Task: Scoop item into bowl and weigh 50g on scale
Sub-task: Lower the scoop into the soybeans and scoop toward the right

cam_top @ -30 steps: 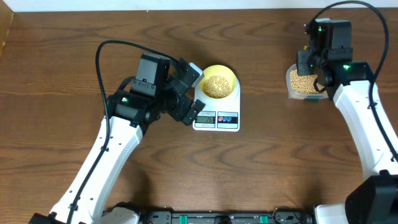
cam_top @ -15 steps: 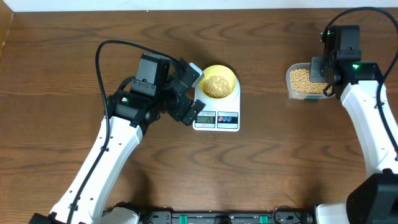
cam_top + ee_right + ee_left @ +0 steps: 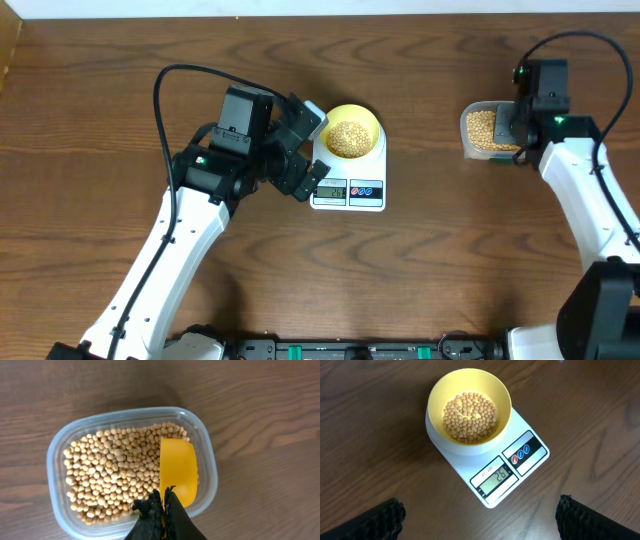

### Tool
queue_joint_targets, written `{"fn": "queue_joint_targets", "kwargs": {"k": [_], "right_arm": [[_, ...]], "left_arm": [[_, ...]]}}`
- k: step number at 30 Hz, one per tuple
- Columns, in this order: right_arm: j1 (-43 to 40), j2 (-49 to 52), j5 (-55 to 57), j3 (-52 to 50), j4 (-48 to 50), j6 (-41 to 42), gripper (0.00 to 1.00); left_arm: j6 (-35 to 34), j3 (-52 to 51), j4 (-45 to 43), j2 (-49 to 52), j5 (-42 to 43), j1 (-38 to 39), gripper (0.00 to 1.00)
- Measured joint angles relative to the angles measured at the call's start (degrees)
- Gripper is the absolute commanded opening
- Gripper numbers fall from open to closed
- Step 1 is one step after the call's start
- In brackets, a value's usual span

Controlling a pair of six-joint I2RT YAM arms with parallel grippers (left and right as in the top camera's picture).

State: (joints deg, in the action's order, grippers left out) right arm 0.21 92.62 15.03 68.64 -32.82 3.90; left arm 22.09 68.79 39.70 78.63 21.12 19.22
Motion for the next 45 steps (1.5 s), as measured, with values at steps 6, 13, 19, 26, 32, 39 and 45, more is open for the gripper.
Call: {"fn": "queue_joint_targets", "kwargs": {"k": [6, 13, 19, 26, 32, 39, 45], "right_arm": [[0.0, 0.0, 0.0, -2.1, 2.4, 0.0, 0.01], [0.0, 0.0, -1.4, -5.5, 6.4, 0.0, 0.01], [-0.2, 0.0, -5.0, -6.1, 6.5, 0.0, 0.01], [-0.2, 0.0, -9.6, -6.1, 6.5, 0.2, 0.01], [-0.2, 0.0, -13.2, -6.1, 6.5, 0.5, 0.01], [-2.1, 0.0, -16.9, -6.1, 6.5, 2.7, 0.01], [-4.3, 0.0, -20.5, -6.1, 6.5, 5.9, 0.01]], "left_arm": [[0.0, 0.0, 0.0, 0.0, 0.0, 0.0, 0.98], [0.0, 0.0, 0.0, 0.0, 0.0, 0.0, 0.98], [0.0, 0.0, 0.0, 0.0, 0.0, 0.0, 0.98], [0.0, 0.0, 0.0, 0.0, 0.0, 0.0, 0.98], [0.0, 0.0, 0.0, 0.0, 0.0, 0.0, 0.98], [0.0, 0.0, 0.0, 0.0, 0.0, 0.0, 0.98], [0.0, 0.0, 0.0, 0.0, 0.0, 0.0, 0.98]]}}
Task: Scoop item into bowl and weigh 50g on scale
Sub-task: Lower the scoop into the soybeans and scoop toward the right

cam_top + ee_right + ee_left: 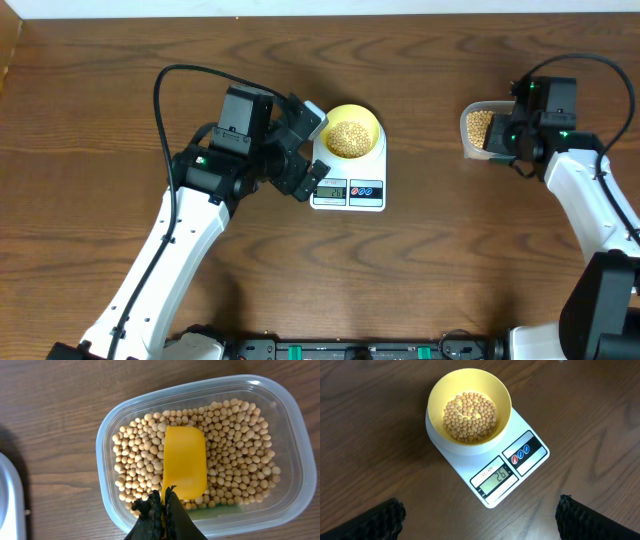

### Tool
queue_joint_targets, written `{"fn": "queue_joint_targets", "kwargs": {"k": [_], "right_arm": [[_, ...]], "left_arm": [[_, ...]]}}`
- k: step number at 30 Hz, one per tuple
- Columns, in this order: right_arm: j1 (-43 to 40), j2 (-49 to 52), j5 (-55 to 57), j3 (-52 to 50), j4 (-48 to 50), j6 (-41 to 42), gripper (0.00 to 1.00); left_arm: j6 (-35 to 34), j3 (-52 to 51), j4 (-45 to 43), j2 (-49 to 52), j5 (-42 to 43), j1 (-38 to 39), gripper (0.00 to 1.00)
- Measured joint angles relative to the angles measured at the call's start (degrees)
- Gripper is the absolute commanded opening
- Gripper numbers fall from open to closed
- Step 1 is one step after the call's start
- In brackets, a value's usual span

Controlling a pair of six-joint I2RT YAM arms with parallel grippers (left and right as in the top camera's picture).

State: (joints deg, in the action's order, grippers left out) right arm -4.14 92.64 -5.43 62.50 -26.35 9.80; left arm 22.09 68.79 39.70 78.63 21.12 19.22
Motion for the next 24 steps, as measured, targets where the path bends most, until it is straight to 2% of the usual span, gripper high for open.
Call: {"fn": "queue_joint_targets", "kwargs": {"k": [24], "right_arm": [[-10.8, 0.0, -18.1, -0.2, -2.5, 0.0, 0.01]], "left_arm": [[0.0, 0.0, 0.0, 0.0, 0.0, 0.0, 0.98]]}}
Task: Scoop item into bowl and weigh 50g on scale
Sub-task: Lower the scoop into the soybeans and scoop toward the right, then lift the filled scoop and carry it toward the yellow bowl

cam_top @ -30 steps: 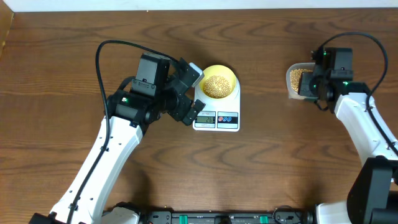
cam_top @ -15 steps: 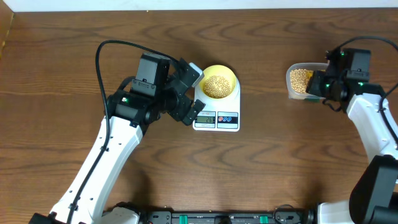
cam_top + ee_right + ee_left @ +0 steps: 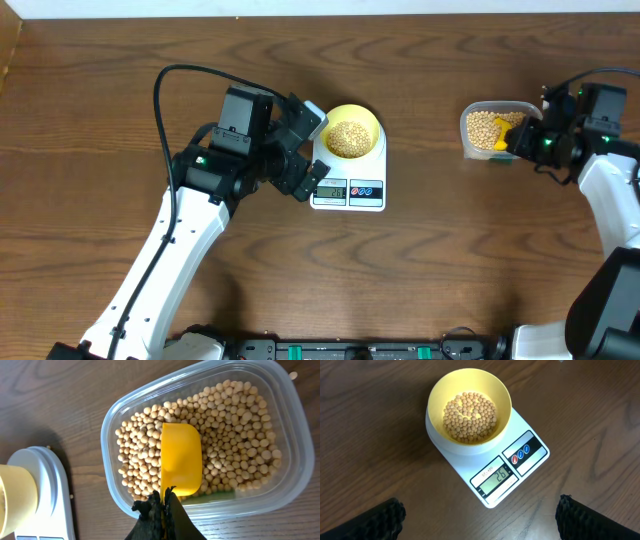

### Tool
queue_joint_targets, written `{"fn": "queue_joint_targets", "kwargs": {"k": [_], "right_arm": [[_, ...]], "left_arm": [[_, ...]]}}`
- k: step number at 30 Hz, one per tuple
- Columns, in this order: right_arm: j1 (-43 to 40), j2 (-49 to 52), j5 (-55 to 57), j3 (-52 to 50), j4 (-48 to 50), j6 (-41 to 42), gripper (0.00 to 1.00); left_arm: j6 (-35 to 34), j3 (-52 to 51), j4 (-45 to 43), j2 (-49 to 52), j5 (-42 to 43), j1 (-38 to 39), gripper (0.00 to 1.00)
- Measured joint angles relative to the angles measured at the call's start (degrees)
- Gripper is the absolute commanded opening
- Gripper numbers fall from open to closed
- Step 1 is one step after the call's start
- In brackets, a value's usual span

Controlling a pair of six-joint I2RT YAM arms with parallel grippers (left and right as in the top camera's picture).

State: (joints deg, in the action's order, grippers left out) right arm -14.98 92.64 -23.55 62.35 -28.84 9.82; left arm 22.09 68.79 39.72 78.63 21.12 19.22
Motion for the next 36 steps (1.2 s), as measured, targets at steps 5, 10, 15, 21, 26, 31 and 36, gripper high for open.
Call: {"fn": "queue_joint_targets", "kwargs": {"k": [5, 10, 15, 21, 26, 31, 36], "right_arm": [[-1.9, 0.0, -2.5, -1.2, 1.5, -0.1, 0.01], [-4.0, 0.0, -6.3, -2.7, 3.3, -0.2, 0.01], [-6.4, 0.0, -10.4, -2.9, 3.4, -0.2, 0.01], [-7.7, 0.0, -13.9, -2.9, 3.4, -0.2, 0.01], [-9.3, 0.3, -17.2, -2.9, 3.4, -0.2, 0.01], [-11.6, 0.3, -20.2, -2.9, 3.4, -0.2, 0.01], [-14.3, 0.3, -23.8, -2.9, 3.3, -0.2, 0.01]], "left_arm": [[0.0, 0.0, 0.0, 0.0, 0.0, 0.0, 0.98], [0.0, 0.0, 0.0, 0.0, 0.0, 0.0, 0.98], [0.0, 0.0, 0.0, 0.0, 0.0, 0.0, 0.98], [0.0, 0.0, 0.0, 0.0, 0.0, 0.0, 0.98], [0.0, 0.0, 0.0, 0.0, 0.0, 0.0, 0.98], [0.0, 0.0, 0.0, 0.0, 0.0, 0.0, 0.98], [0.0, 0.0, 0.0, 0.0, 0.0, 0.0, 0.98]]}}
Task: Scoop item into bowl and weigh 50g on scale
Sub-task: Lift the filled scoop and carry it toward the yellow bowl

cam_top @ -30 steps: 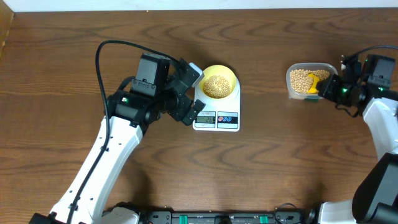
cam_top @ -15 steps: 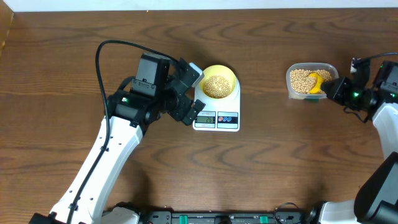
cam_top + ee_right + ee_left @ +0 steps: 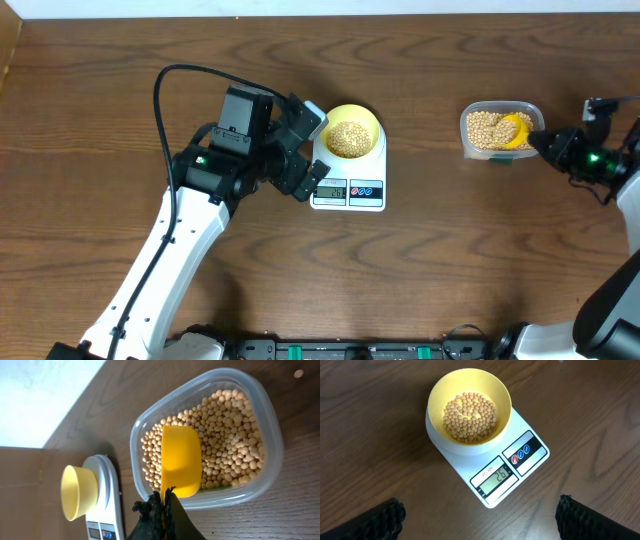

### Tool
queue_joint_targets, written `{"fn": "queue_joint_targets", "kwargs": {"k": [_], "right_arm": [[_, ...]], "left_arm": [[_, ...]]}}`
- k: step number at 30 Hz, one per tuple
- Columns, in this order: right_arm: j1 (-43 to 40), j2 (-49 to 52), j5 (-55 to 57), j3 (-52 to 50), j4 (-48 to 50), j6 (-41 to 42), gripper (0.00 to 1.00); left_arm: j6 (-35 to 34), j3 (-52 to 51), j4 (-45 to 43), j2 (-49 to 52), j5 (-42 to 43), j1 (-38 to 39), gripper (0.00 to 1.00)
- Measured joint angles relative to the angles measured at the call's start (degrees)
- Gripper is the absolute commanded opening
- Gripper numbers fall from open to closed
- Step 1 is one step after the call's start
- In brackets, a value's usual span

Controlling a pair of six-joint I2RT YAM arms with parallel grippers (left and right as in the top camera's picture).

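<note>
A yellow bowl [image 3: 470, 407] partly filled with soybeans stands on the white scale [image 3: 512, 467], whose display reads 26. My left gripper [image 3: 480, 517] hovers open above the scale's near side, holding nothing. A clear tub of soybeans [image 3: 212, 435] sits at the right of the table [image 3: 497, 128]. My right gripper [image 3: 164, 502] is shut on the handle of a yellow scoop [image 3: 180, 460], whose cup lies in the tub's beans, seen from the side at a low tilt. In the overhead view the scoop [image 3: 514, 129] shows inside the tub, the right gripper [image 3: 547, 143] just right of it.
The brown wooden table [image 3: 450, 270] carries only the scale and the tub. A stray bean [image 3: 298, 373] lies on the wood beyond the tub. The table's far edge meets a pale wall [image 3: 45, 395].
My right gripper has moved further right and tilted down to a flatter angle, the scoop still in the tub. The left arm, bowl and reading of 26 are unchanged.
The right gripper held the scoop above the tub's right side, looking straight down. Then the scoop lay over the middle of the beans. After that the wrist had tilted and shifted right, and now it sits lower still. The left gripper stayed open over the scale.
</note>
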State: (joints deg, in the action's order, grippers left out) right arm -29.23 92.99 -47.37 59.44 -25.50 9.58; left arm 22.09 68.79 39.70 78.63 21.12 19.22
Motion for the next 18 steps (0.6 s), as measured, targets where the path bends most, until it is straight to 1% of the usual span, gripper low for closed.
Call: {"fn": "queue_joint_targets", "kwargs": {"k": [12, 18], "right_arm": [[-3.8, 0.0, -7.6, 0.0, 0.1, 0.0, 0.01], [-5.2, 0.0, -13.6, 0.0, 1.7, 0.0, 0.01]], "left_arm": [[0.0, 0.0, 0.0, 0.0, 0.0, 0.0, 0.98], [0.0, 0.0, 0.0, 0.0, 0.0, 0.0, 0.98]]}}
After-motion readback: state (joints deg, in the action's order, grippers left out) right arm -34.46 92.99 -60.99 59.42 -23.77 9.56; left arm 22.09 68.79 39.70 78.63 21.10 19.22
